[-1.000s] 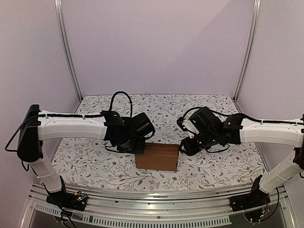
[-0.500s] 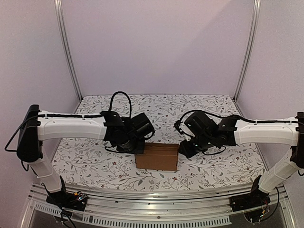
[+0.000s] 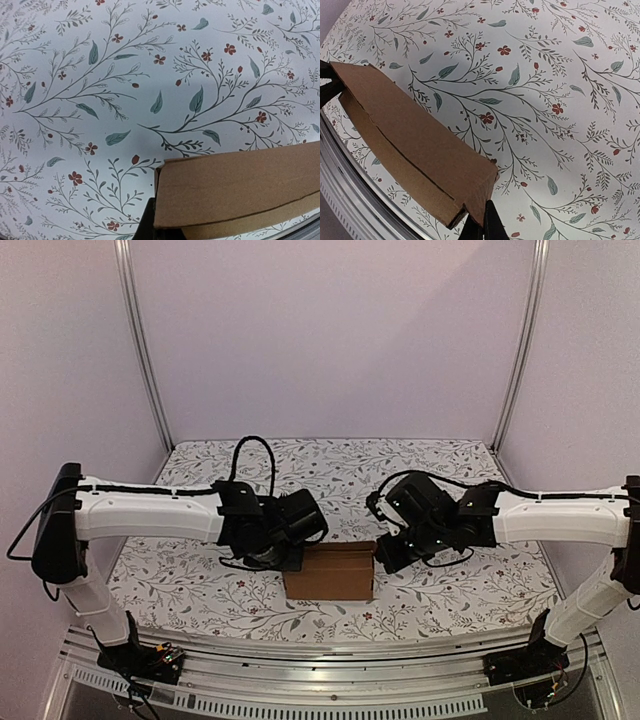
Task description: Fold the paper box
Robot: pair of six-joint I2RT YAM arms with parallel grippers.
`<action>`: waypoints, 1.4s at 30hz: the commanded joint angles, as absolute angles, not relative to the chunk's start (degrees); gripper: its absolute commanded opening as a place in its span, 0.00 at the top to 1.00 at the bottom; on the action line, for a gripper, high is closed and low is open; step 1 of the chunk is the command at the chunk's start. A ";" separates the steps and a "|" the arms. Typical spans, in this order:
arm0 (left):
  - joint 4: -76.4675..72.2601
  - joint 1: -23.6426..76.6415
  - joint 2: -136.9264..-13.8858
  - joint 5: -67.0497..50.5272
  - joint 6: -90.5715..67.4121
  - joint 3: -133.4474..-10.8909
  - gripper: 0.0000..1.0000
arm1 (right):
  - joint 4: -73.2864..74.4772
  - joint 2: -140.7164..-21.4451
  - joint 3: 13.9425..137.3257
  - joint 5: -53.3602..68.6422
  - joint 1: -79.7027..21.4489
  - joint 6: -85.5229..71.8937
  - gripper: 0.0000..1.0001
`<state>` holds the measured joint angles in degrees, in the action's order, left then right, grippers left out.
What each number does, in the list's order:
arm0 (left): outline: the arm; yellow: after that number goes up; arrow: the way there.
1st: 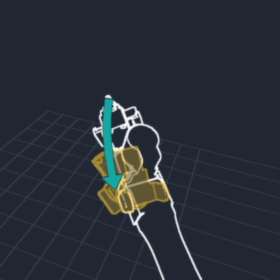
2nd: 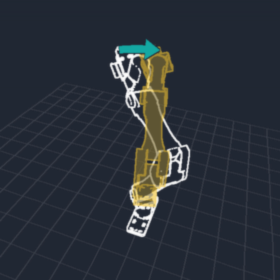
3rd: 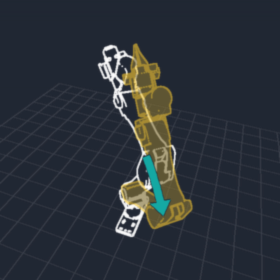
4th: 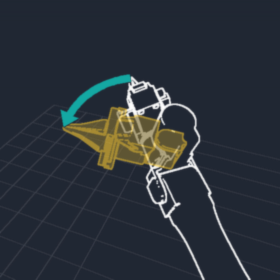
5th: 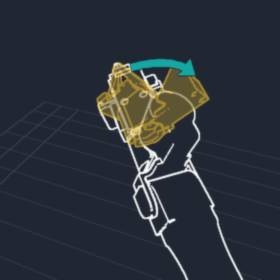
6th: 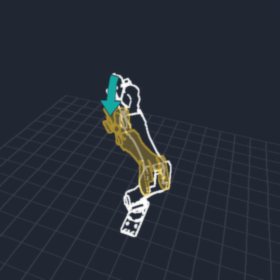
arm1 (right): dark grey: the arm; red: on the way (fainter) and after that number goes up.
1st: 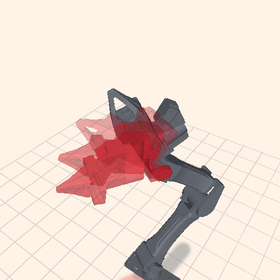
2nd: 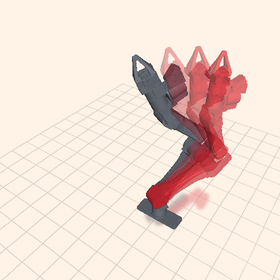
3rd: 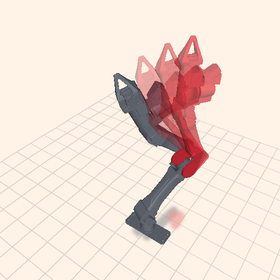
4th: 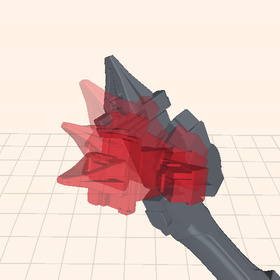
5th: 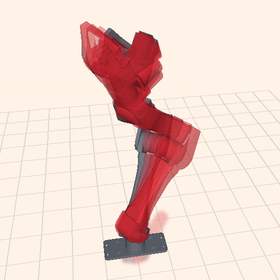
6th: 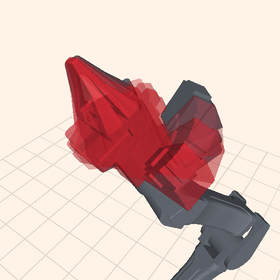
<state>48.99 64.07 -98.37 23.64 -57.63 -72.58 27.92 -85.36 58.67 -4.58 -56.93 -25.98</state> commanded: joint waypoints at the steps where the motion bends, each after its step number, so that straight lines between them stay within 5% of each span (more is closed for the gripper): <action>1: 58.43 67.28 -100.01 23.33 -60.47 -70.52 1.00 | 29.25 -84.12 60.63 -4.75 -57.46 -29.47 1.00; 42: 65.82 76.45 -110.98 39.99 -76.00 -78.19 1.00 | 35.08 -79.17 60.47 3.16 -57.70 -43.25 1.00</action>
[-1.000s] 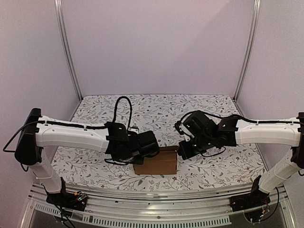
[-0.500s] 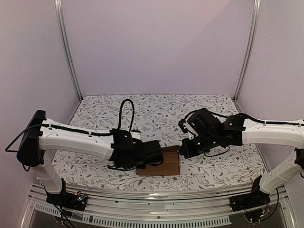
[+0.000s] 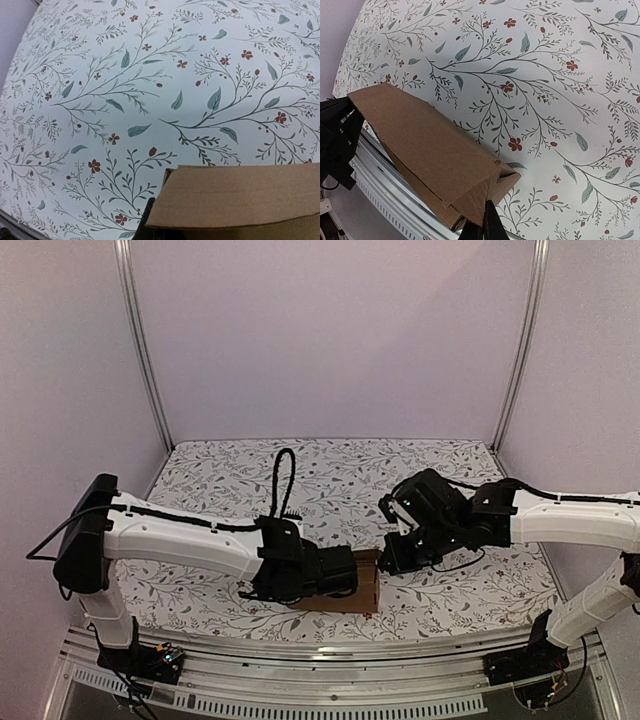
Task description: Fold the paper box
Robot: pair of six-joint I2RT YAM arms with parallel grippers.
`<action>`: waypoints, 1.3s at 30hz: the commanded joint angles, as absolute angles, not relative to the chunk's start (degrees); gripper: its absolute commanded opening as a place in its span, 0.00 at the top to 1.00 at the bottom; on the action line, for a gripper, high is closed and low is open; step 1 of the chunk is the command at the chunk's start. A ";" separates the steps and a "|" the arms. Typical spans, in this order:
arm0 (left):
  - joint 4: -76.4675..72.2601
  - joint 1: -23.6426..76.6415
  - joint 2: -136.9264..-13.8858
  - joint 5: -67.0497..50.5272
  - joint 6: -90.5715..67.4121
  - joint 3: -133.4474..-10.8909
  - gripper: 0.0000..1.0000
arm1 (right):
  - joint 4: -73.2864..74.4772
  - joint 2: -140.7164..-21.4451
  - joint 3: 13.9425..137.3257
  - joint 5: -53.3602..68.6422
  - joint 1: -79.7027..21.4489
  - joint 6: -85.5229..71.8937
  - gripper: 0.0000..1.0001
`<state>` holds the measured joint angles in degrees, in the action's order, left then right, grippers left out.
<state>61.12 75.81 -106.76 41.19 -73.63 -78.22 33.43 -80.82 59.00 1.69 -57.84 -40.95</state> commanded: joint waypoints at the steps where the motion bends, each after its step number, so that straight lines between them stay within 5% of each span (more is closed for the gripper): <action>1: 66.29 76.56 -111.61 40.23 -76.63 -78.67 1.00 | 35.33 -79.12 60.50 3.28 -57.69 -43.38 1.00; 39: 68.95 79.78 -123.07 40.43 -81.42 -89.56 1.00 | 29.69 -79.31 59.60 -4.66 -62.14 -50.27 1.00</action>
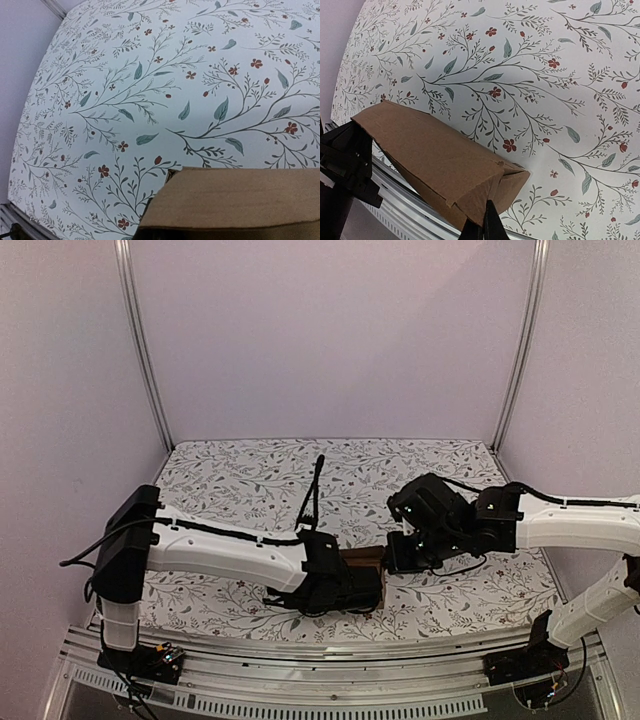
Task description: Fold the paper box
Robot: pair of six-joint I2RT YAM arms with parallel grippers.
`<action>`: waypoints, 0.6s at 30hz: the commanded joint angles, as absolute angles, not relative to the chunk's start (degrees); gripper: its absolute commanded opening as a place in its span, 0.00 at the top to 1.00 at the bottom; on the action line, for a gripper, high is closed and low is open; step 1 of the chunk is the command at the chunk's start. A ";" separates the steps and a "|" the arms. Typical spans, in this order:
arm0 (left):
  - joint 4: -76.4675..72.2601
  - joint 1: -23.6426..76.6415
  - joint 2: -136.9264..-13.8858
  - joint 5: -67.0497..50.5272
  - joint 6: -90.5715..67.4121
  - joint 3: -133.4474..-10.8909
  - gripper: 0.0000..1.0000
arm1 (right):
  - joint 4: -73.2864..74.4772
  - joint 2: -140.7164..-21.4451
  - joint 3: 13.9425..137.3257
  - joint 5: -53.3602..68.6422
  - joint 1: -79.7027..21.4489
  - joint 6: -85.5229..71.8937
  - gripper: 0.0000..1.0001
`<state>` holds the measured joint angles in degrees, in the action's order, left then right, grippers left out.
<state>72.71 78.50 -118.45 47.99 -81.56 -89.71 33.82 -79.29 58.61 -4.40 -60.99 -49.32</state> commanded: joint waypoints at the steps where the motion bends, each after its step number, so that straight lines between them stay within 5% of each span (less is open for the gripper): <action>1: 68.99 79.80 -123.24 40.43 -81.46 -89.76 1.00 | 29.64 -79.52 59.73 -4.66 -62.22 -50.32 1.00; 18: 67.78 79.91 -124.94 39.99 -79.87 -91.76 1.00 | 28.61 -79.71 60.84 -4.69 -63.85 -51.06 1.00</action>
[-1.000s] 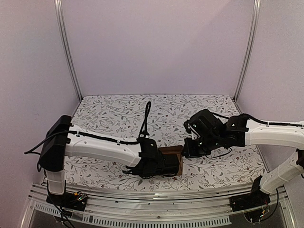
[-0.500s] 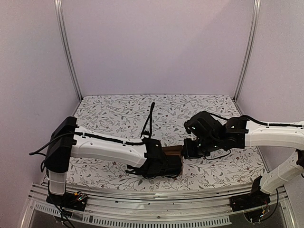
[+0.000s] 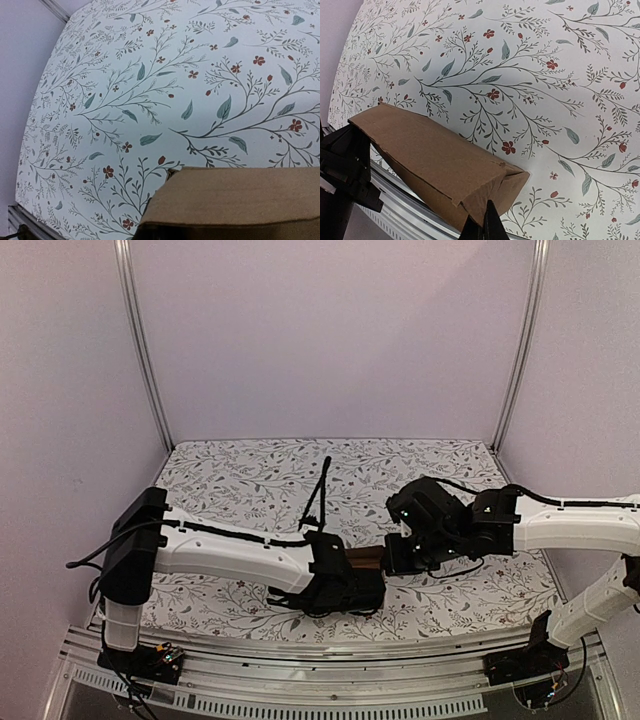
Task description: Fold the paper box
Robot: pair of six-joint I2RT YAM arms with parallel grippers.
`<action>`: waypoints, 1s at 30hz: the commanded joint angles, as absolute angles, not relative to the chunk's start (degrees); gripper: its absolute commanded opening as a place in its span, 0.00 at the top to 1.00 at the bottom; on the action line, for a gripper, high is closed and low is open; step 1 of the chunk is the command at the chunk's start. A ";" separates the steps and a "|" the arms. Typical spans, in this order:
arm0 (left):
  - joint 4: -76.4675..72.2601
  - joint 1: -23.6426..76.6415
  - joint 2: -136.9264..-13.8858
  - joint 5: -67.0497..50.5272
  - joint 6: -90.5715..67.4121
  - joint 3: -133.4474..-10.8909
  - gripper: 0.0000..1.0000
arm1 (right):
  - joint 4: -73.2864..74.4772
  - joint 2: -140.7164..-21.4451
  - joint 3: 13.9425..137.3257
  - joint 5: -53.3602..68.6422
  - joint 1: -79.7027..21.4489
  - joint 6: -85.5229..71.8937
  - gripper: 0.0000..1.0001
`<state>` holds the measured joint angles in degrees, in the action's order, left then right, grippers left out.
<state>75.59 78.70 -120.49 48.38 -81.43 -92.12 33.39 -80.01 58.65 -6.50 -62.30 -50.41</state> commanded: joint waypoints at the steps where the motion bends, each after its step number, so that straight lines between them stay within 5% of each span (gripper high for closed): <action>1: 67.70 79.91 -124.98 39.91 -79.82 -91.82 1.00 | 28.65 -79.52 60.90 -4.81 -63.86 -51.11 1.00; 30: 66.17 79.93 -126.11 39.05 -78.47 -92.38 1.00 | 30.38 -79.78 61.80 -4.53 -63.81 -52.81 1.00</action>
<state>76.55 78.70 -121.80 48.82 -79.53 -92.97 33.47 -79.46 60.58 -6.85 -62.63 -51.86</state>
